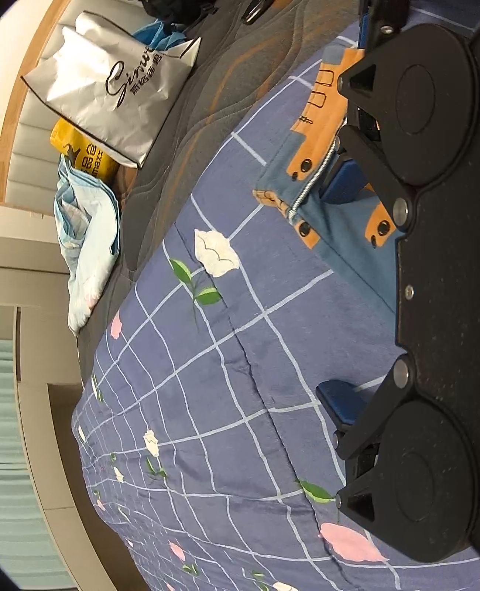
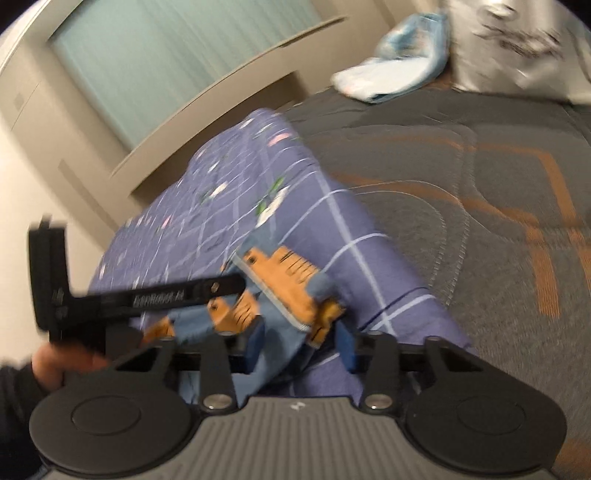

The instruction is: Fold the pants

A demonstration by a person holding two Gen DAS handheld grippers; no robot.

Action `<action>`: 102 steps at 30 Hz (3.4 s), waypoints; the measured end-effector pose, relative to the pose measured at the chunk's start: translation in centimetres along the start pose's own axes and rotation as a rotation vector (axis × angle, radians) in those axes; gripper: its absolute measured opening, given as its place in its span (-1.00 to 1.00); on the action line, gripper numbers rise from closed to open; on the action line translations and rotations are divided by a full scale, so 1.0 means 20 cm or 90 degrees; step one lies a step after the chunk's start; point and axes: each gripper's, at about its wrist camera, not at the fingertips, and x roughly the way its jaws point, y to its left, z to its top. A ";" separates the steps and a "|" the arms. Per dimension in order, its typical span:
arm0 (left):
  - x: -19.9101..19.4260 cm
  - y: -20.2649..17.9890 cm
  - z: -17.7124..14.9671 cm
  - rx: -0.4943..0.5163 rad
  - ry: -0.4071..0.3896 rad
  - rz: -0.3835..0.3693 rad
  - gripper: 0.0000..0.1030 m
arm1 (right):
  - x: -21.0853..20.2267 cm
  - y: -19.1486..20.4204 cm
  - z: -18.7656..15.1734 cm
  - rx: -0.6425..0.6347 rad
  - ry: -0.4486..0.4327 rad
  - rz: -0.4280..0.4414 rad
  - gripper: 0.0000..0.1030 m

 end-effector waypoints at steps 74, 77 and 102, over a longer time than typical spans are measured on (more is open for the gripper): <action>-1.13 0.52 -1.05 -0.440 -0.112 0.018 -0.79 | -0.31 1.18 -1.18 -0.726 -0.014 0.099 -0.73; -1.13 0.53 -1.05 -0.438 -0.112 0.018 -0.79 | -0.30 1.19 -1.17 -0.723 -0.011 0.099 -0.73; -1.47 0.72 -1.28 -0.462 -0.117 0.069 -0.83 | -0.35 1.43 -1.29 -0.699 0.057 0.219 -0.72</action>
